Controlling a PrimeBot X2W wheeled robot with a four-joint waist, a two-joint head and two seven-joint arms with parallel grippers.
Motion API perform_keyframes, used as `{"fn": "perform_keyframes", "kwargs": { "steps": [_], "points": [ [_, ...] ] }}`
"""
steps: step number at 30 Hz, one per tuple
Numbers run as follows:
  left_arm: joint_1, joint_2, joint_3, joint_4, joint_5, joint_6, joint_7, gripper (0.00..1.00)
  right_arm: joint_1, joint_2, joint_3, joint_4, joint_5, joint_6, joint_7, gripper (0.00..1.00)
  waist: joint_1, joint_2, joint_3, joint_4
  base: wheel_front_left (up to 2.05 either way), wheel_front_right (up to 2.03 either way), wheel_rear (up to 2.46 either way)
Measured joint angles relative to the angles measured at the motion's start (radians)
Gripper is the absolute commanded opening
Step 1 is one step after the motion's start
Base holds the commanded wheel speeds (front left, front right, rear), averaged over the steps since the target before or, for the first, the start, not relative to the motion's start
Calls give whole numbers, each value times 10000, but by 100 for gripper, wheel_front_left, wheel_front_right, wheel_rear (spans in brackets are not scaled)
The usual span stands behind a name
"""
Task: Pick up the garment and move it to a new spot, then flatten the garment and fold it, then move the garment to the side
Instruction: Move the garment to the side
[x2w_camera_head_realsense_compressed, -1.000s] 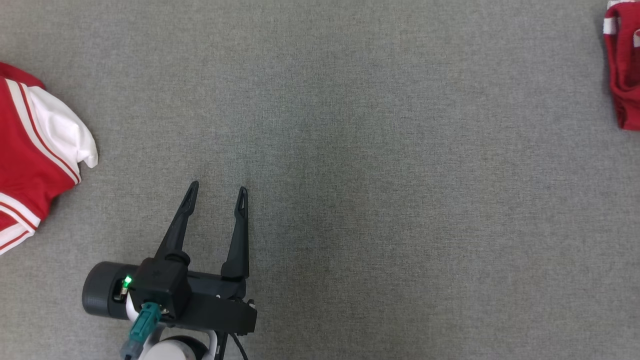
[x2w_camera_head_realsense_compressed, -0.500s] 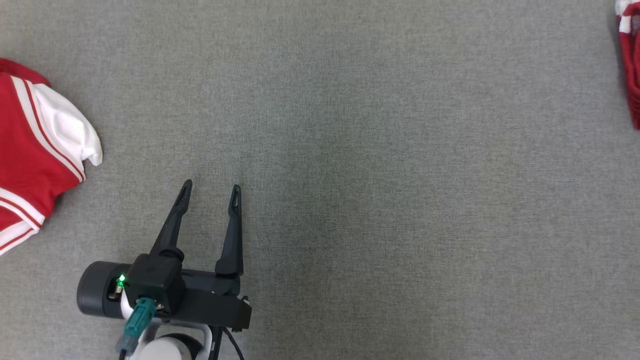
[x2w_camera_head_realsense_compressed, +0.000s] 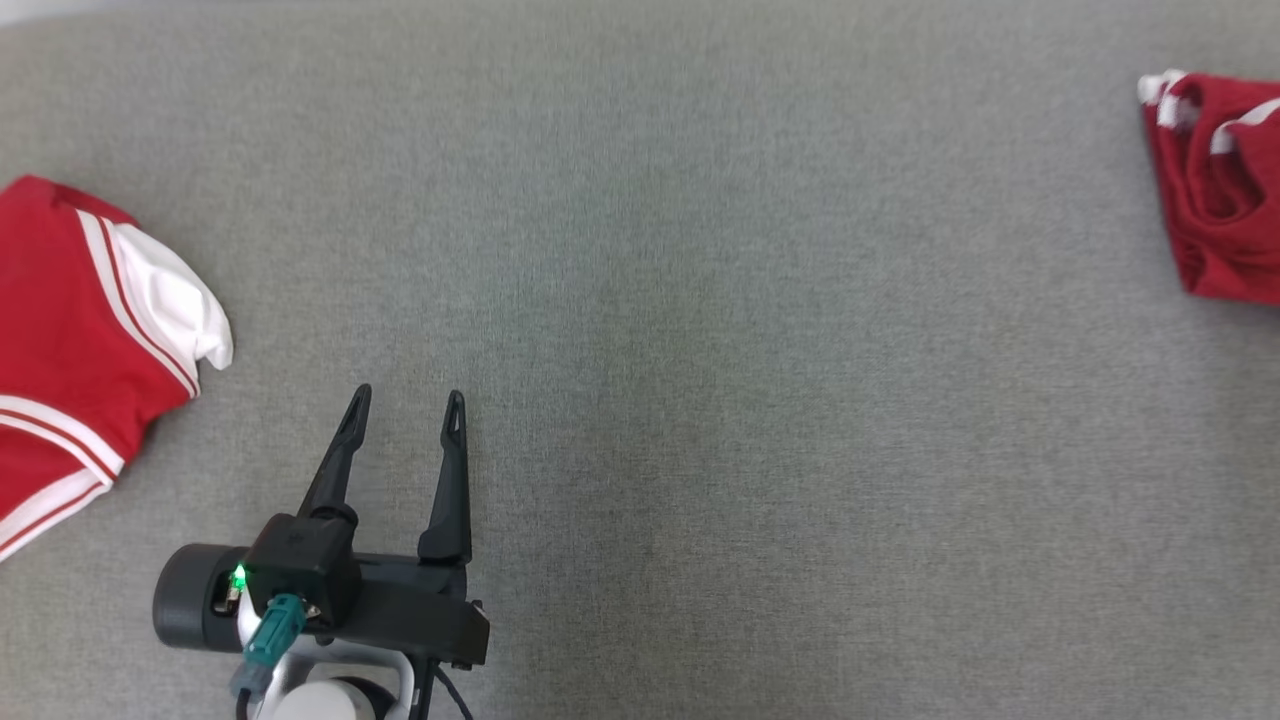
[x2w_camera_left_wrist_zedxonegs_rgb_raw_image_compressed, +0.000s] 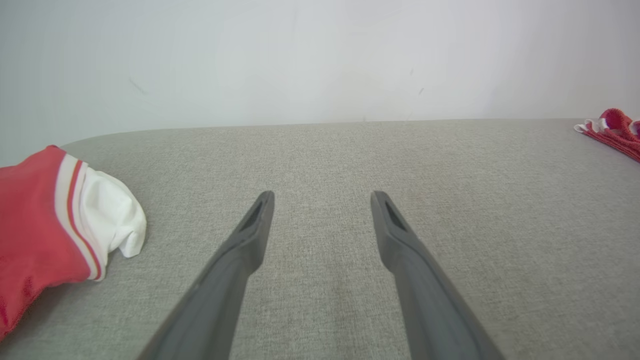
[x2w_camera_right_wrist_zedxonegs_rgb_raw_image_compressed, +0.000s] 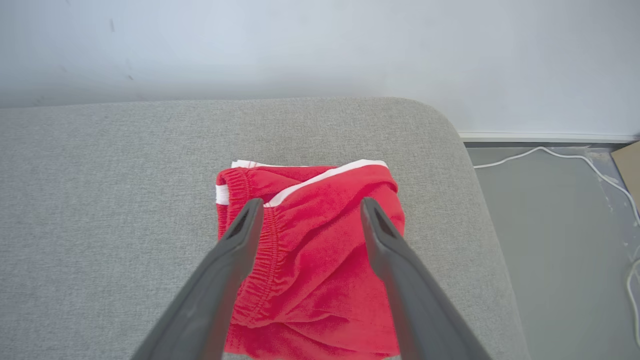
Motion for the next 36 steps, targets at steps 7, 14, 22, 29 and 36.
{"fn": "perform_keyframes", "kwargs": {
  "steps": [7,14,22,29,36],
  "points": [
    [319,21,188,284,-221,2,-88,100,1086,732,-230,-328,464,199,-1501,100,-1,0,-804,-122,0,0,0],
    [850,153,550,441,-418,2,-165,100,2211,1655,-378,-957,859,280,-2853,100,-2,-1,-1540,-248,0,0,0],
    [1373,265,602,606,-491,2,-165,100,3951,2079,-499,-1952,988,341,-4592,100,-1,-1,-2523,-452,0,0,0],
    [2157,426,717,627,-566,2,-159,100,5503,2355,-424,-2859,934,328,-5622,100,-1,-2,-3361,-589,0,0,0],
    [2683,568,953,320,-663,10,-150,100,6590,2502,-663,-4167,957,-67,-6452,100,-1,-2,-3924,-825,0,0,0]
  ]
}}
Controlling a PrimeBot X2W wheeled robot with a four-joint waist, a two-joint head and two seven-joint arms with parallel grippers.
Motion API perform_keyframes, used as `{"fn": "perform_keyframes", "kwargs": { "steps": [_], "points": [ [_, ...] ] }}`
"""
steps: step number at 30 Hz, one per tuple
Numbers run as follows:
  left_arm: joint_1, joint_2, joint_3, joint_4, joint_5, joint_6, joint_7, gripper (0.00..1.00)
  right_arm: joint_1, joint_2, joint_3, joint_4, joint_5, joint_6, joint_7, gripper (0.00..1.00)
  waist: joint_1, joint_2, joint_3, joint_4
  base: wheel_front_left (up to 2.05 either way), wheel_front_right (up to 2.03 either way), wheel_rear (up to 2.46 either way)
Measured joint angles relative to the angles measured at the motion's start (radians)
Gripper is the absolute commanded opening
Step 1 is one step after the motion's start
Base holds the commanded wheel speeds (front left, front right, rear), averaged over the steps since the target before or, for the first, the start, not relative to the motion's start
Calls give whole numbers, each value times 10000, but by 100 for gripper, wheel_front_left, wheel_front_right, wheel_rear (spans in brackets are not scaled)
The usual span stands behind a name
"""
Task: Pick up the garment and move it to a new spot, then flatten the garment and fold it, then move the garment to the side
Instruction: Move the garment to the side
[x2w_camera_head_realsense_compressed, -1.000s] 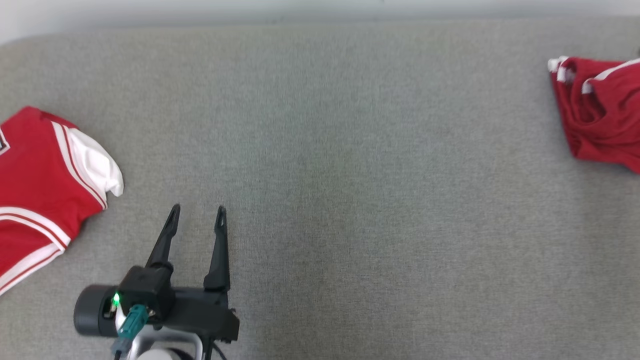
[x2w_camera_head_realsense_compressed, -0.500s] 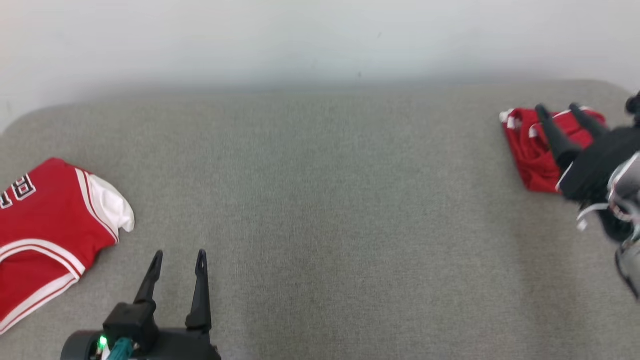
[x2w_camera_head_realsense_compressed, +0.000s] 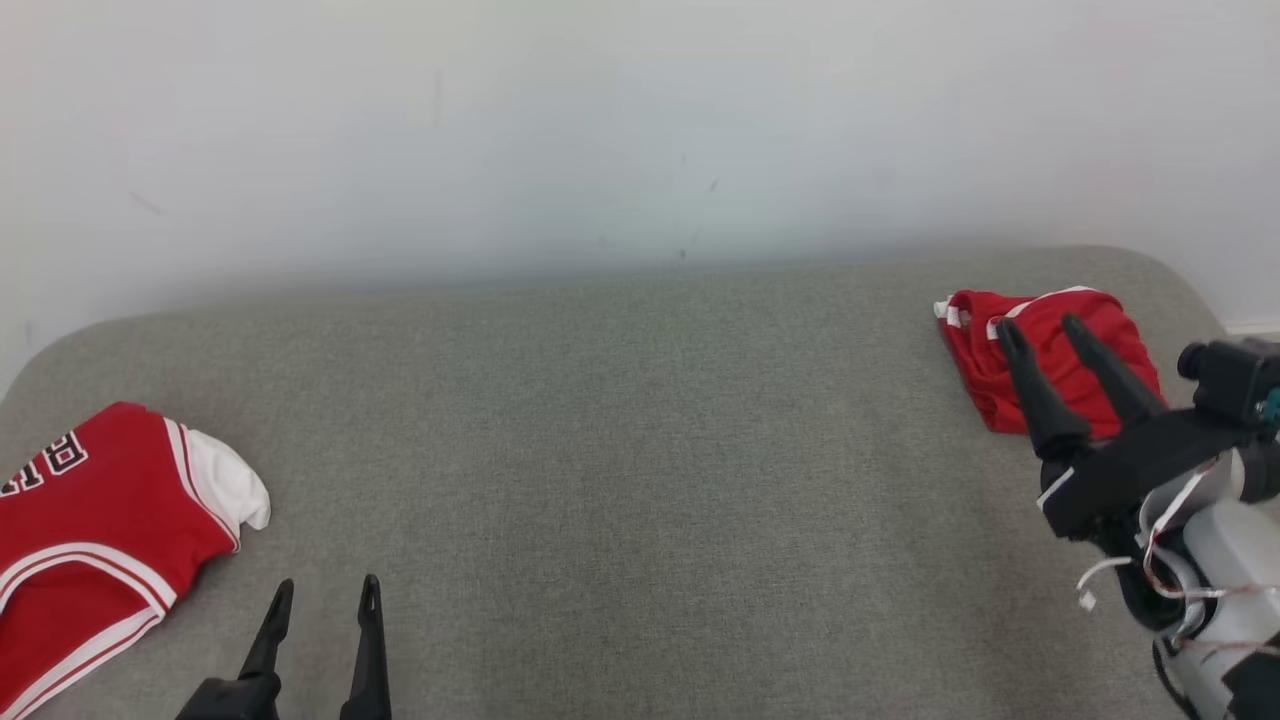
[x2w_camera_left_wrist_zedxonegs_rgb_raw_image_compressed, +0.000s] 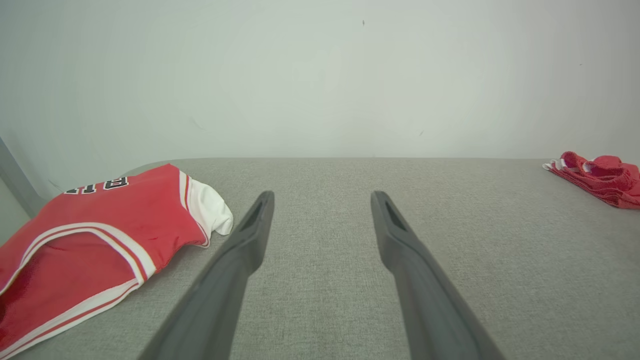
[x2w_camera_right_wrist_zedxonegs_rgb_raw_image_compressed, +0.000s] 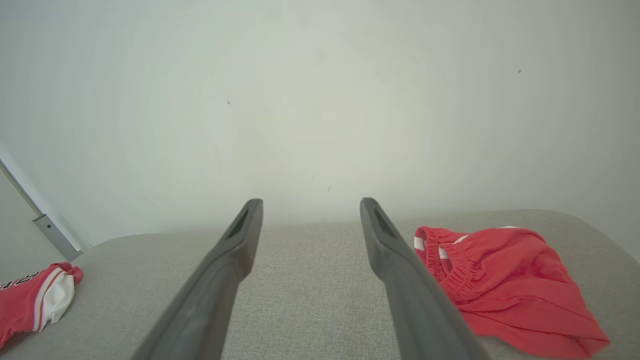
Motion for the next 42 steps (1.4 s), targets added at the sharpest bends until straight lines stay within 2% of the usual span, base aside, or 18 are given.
{"fn": "perform_keyframes", "kwargs": {
  "steps": [6,14,16,19,22,32,42],
  "points": [
    [46,-56,-13,-230,0,0,77,100,1274,293,-113,-1037,29,-426,-740,100,1,0,-229,-174,0,0,0],
    [416,-79,132,-527,0,2,174,100,2281,420,-385,-2113,-84,-1122,-997,100,1,1,-338,-336,0,0,0],
    [417,-81,167,-577,0,2,209,100,2485,305,-385,-2295,-339,-1342,-1047,100,1,2,-331,-369,0,0,0],
    [418,-67,247,-610,0,2,251,100,2704,219,-313,-2541,-696,-1455,-1076,100,1,1,-315,-445,0,0,0],
    [446,-69,288,-667,0,2,337,100,3044,40,-134,-2880,-1337,-1705,-1078,100,3,2,-287,-551,0,0,0],
    [526,-100,389,-800,0,2,428,100,4098,10,-318,-3358,-1787,-1885,-1164,100,3,2,-209,-729,0,0,0],
    [557,-138,479,-840,38,2,533,100,4897,286,-742,-3584,-1983,-1964,-1172,100,3,2,-188,-741,0,0,0]
  ]
}}
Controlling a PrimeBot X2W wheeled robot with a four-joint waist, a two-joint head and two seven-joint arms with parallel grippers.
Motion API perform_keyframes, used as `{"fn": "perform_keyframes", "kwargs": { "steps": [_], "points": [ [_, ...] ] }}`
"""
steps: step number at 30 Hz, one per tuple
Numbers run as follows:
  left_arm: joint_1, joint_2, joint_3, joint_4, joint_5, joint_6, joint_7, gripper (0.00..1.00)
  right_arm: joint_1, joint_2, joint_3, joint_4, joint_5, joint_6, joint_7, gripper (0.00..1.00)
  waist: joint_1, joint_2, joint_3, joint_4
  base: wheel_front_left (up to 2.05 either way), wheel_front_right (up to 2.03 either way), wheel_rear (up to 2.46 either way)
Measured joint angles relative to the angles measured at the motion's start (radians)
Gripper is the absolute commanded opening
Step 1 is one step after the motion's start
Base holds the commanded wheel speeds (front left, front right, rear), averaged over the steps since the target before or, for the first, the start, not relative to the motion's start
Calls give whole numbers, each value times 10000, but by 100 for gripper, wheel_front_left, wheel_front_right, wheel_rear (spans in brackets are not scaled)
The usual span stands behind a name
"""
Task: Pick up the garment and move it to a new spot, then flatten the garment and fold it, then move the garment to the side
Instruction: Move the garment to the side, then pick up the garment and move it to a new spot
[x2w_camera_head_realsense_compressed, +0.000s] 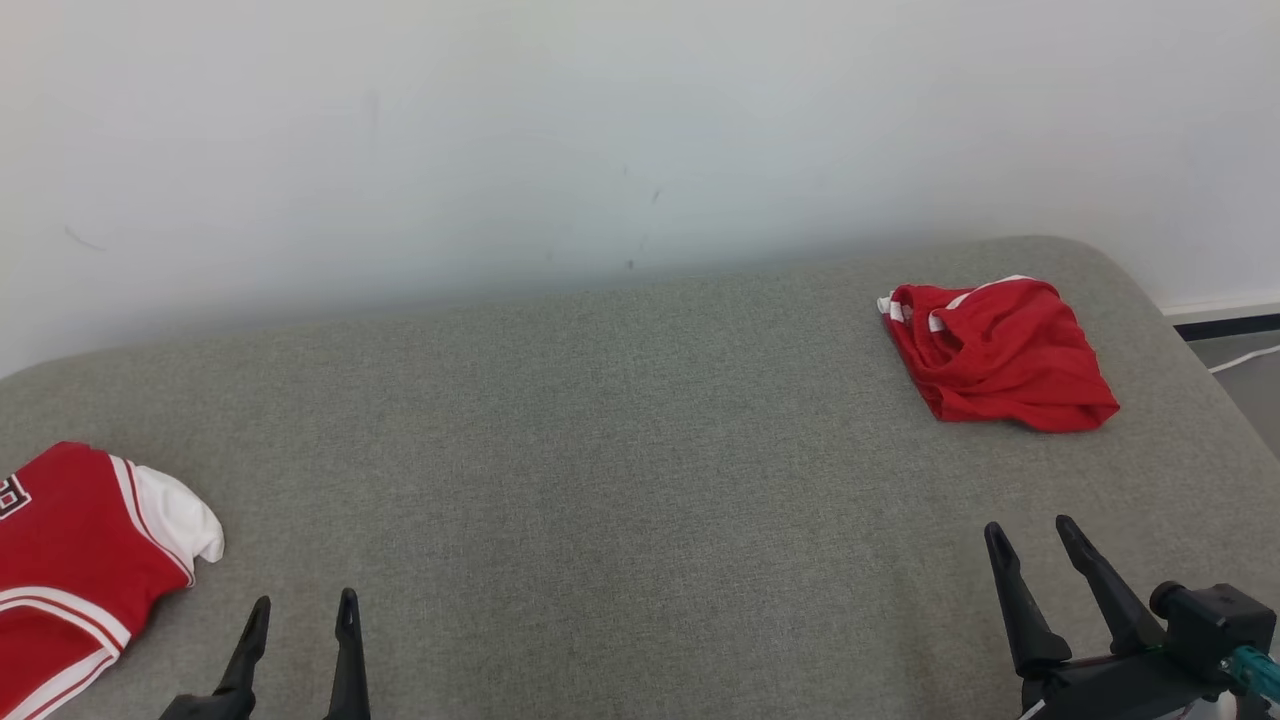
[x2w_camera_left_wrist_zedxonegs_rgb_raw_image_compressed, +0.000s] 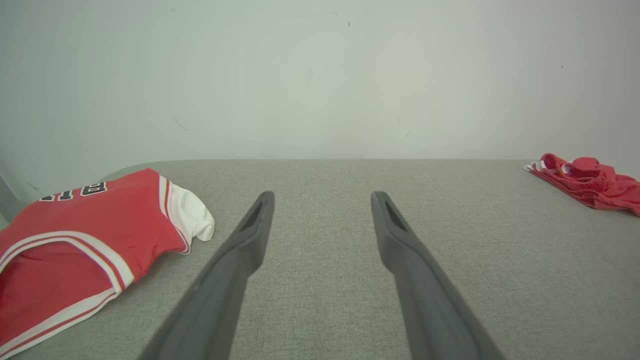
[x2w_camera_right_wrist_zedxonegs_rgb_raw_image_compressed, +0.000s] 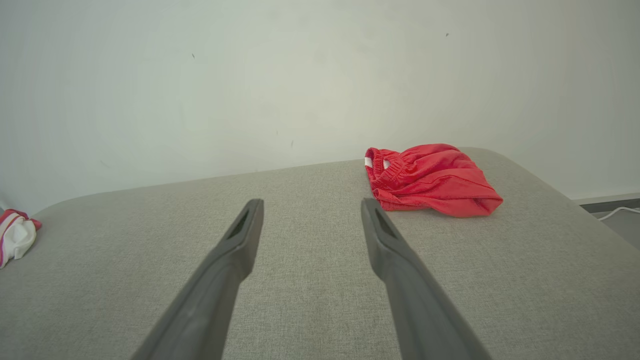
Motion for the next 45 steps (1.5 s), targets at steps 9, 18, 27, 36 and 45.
{"fn": "perform_keyframes", "kwargs": {
  "steps": [9,18,27,36,45],
  "points": [
    [6,2,15,0,159,0,161,100,201,4,-487,-190,-272,-6,-4,100,0,0,43,49,0,0,0],
    [7,31,59,-4,407,0,247,100,230,178,-798,-332,-644,-8,-4,100,0,0,70,95,0,0,0],
    [6,27,59,-15,422,0,347,100,407,383,-1060,-399,-815,-8,-4,100,0,0,64,105,0,0,0],
    [5,15,52,-21,510,0,395,100,480,479,-1267,-472,-1045,-8,10,100,0,0,45,169,0,0,0],
    [-16,2,-42,-23,685,0,477,100,801,623,-1507,-652,-1175,-10,23,100,0,0,32,440,0,0,0]
  ]
}}
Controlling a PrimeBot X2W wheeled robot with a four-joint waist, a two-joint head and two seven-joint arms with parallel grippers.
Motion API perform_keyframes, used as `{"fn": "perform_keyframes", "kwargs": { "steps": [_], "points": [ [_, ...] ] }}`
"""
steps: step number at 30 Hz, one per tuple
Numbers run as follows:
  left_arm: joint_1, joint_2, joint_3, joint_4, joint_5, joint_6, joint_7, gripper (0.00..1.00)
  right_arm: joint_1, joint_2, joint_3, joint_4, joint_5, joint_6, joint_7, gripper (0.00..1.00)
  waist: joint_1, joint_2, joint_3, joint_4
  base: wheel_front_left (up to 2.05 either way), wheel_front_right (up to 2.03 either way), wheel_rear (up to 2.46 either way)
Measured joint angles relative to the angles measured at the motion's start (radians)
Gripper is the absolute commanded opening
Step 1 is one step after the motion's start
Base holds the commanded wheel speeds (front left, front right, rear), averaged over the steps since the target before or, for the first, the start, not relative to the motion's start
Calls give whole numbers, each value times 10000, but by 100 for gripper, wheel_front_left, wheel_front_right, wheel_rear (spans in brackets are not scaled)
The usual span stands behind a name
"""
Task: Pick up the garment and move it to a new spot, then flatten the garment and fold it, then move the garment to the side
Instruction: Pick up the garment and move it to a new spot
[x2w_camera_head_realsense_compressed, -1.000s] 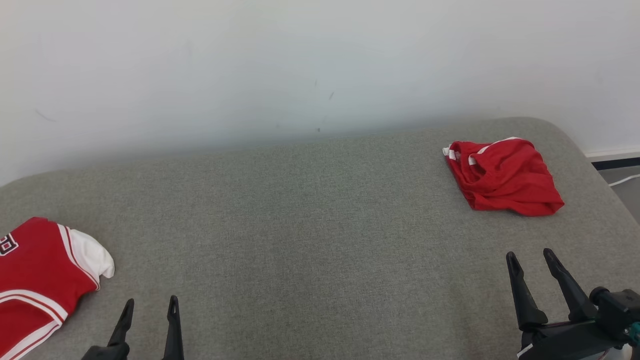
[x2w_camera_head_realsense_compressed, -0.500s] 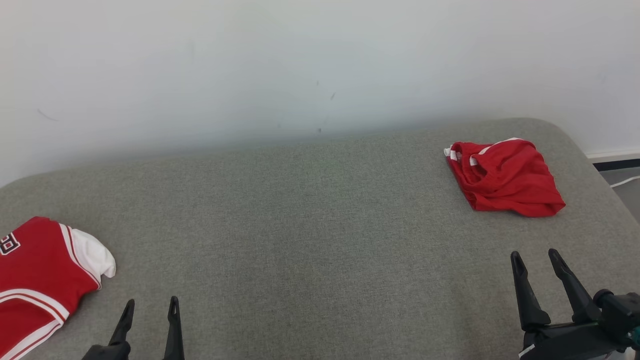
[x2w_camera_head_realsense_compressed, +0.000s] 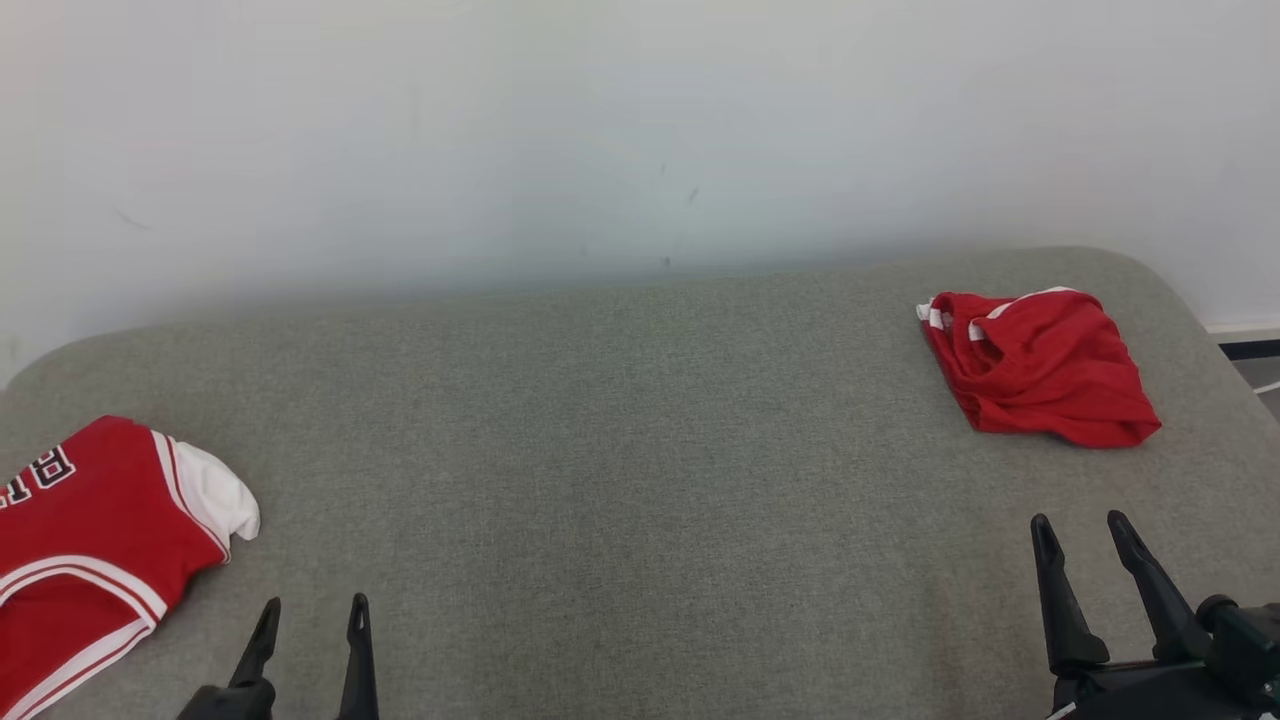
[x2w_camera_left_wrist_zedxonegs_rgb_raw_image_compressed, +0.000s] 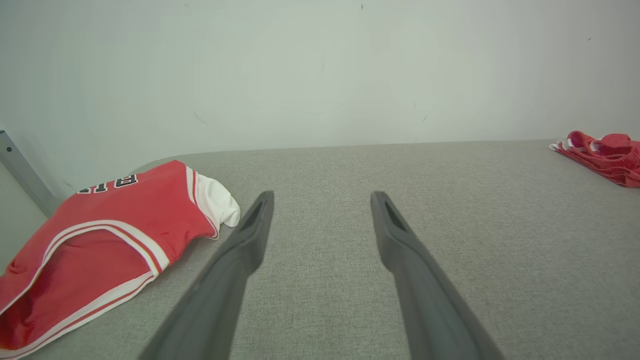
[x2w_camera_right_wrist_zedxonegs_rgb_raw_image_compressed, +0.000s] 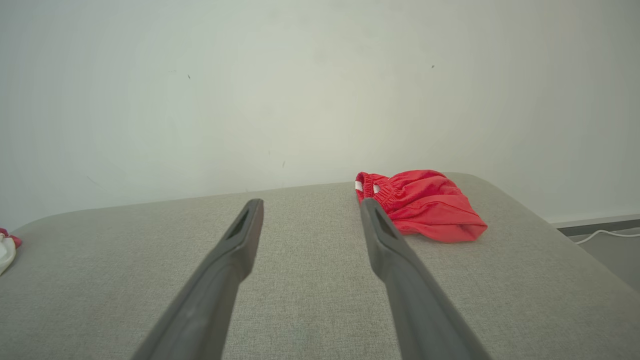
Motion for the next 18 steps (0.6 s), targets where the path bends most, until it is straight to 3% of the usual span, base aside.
{"fn": "perform_keyframes", "kwargs": {
  "steps": [18],
  "points": [
    [-157,8,-56,-35,96,0,138,100,199,121,-157,-150,-123,0,211,100,0,0,7,1433,0,0,0]
  ]
}}
